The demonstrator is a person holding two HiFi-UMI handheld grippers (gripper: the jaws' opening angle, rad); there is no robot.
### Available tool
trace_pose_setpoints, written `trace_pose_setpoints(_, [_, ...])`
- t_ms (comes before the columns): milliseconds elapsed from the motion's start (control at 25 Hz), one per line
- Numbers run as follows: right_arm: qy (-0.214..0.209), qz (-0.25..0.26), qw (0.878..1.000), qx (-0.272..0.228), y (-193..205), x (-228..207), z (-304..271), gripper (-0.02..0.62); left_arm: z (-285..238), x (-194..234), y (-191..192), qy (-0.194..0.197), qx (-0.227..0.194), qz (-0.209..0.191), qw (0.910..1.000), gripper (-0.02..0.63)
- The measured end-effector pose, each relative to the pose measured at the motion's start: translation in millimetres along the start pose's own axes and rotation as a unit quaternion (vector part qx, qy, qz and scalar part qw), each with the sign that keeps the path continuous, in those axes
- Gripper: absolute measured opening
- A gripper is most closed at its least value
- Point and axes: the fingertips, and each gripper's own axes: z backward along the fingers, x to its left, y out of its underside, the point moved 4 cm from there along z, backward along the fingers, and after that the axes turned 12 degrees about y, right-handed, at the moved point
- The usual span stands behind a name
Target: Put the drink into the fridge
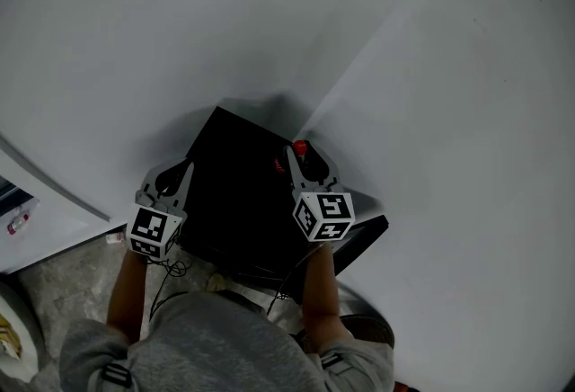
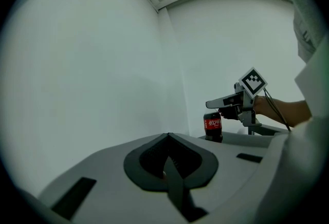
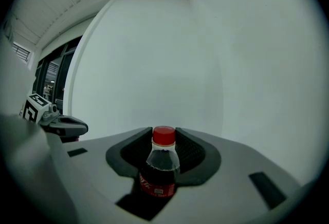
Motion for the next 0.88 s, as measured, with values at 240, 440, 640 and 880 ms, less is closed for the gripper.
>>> trace_pose_setpoints(240, [0.019, 0.001, 1.000, 0.001, -3.8, 3.9, 6.8, 0.147, 8.0, 1.7, -5.4, 0.010, -0.005, -0.002, 0.9999, 0.005])
trace_pose_setpoints(440, [0.029, 0.004, 0.999, -0.014, -20.3, 13.9, 28.7, 0.147, 20.7, -2.5, -3.8, 0.028, -0.010, 0.003, 0.9995, 0.003])
trace_pose_setpoints(640, [0.049, 0.004, 0.999, -0.021, -32.1, 28.5, 55.6, 0.147, 36.8, -4.6, -4.2, 0.052, -0.014, 0.003, 0.9985, 0.005])
trace_pose_setpoints(880, [0.065, 0.002, 0.998, -0.025, -36.1, 53.6, 93.3, 0.147, 61.4, -10.6, -0.9, 0.079, -0.018, 0.000, 0.9967, 0.005])
